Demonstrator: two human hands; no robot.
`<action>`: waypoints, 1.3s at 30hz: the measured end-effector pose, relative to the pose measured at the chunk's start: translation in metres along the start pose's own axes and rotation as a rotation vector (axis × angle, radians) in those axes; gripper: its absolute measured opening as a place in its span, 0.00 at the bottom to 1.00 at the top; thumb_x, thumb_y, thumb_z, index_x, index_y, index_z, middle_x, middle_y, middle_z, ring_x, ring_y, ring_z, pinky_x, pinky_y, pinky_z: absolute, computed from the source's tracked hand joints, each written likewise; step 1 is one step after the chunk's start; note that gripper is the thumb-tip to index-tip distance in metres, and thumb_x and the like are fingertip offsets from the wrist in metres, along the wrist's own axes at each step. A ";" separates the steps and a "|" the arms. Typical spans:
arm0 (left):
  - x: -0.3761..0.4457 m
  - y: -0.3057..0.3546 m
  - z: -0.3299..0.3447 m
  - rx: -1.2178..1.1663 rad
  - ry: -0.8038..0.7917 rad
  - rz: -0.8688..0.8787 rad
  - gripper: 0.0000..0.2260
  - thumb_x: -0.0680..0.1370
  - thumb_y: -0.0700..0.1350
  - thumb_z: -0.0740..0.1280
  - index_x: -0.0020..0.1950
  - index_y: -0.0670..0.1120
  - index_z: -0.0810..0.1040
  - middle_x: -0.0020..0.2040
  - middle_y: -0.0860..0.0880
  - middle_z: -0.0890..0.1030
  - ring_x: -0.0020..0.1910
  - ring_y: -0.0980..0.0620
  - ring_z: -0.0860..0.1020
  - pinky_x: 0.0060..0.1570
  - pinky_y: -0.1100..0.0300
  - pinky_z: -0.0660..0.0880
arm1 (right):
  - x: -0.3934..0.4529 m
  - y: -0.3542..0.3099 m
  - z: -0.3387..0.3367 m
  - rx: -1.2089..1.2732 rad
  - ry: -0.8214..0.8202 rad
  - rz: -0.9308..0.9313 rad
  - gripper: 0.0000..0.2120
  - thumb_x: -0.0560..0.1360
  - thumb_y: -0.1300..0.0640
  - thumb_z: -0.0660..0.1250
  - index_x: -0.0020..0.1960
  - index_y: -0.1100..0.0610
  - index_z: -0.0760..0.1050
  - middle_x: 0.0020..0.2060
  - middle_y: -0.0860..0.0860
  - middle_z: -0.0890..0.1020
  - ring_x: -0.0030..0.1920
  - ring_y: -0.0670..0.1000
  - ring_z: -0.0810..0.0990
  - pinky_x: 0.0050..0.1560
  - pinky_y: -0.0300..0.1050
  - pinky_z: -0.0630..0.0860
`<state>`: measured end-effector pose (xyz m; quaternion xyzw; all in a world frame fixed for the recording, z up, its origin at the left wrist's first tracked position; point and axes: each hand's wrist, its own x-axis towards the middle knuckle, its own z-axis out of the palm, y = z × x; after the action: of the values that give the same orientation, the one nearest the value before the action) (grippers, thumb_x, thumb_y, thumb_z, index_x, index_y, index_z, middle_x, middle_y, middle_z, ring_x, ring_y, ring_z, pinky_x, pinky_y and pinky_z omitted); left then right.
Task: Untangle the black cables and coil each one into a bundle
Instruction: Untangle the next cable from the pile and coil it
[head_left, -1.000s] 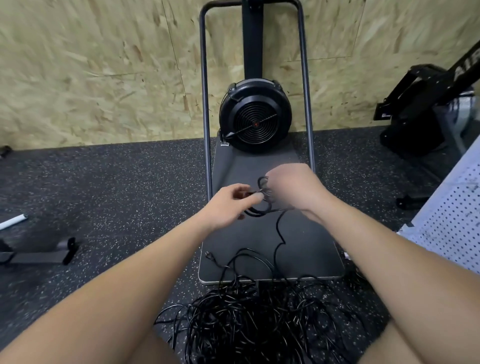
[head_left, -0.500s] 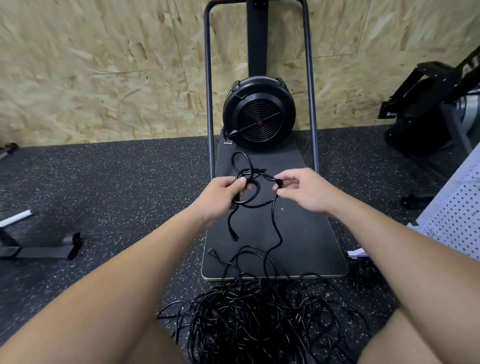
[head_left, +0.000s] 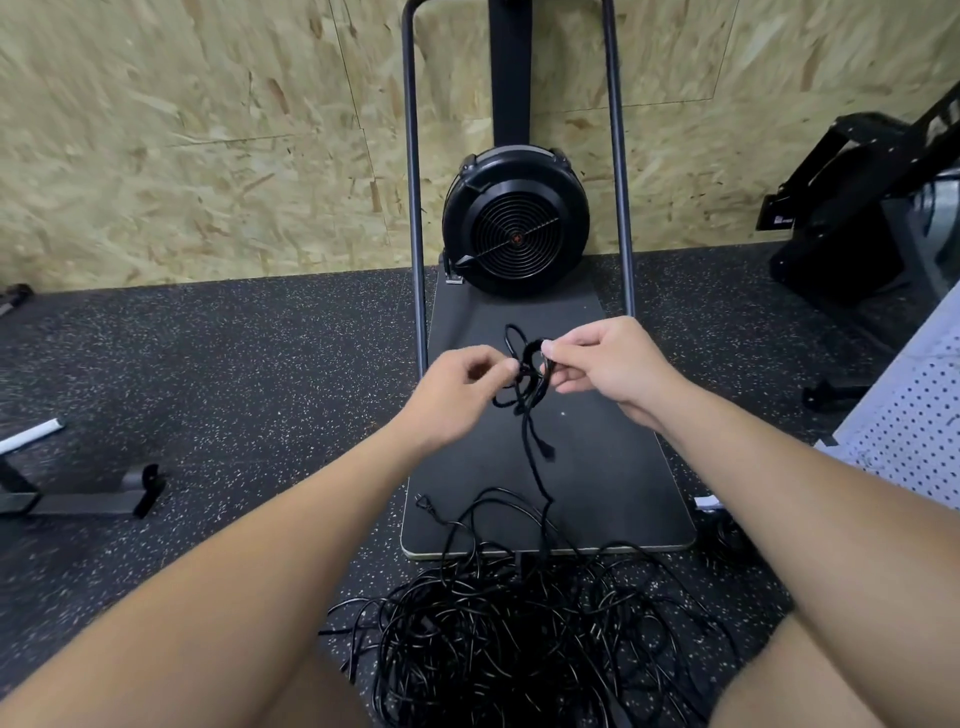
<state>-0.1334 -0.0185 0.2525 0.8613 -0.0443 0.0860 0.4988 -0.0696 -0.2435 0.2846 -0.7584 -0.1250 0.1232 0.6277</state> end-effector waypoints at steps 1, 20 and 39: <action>-0.002 0.004 0.006 -0.060 -0.069 0.022 0.08 0.84 0.52 0.73 0.54 0.49 0.86 0.45 0.50 0.86 0.43 0.56 0.78 0.49 0.56 0.75 | -0.001 0.000 0.004 0.025 -0.005 0.015 0.10 0.81 0.57 0.78 0.51 0.64 0.88 0.43 0.60 0.90 0.44 0.55 0.90 0.52 0.53 0.89; 0.003 -0.010 -0.010 0.189 -0.097 -0.011 0.14 0.90 0.46 0.62 0.47 0.43 0.78 0.34 0.52 0.77 0.33 0.54 0.70 0.37 0.56 0.71 | 0.015 0.003 0.006 -0.362 0.141 0.021 0.15 0.85 0.53 0.67 0.46 0.62 0.82 0.32 0.50 0.79 0.29 0.52 0.70 0.35 0.45 0.68; -0.001 -0.018 -0.014 -0.271 -0.166 -0.241 0.14 0.92 0.43 0.58 0.51 0.40 0.78 0.41 0.44 0.83 0.48 0.42 0.82 0.63 0.48 0.79 | 0.001 -0.021 0.009 -0.181 0.192 -0.272 0.08 0.84 0.57 0.69 0.50 0.52 0.86 0.42 0.48 0.85 0.41 0.46 0.82 0.50 0.48 0.85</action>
<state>-0.1325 0.0021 0.2438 0.7894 0.0072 -0.0523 0.6116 -0.0729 -0.2308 0.3033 -0.7962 -0.1763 -0.0475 0.5769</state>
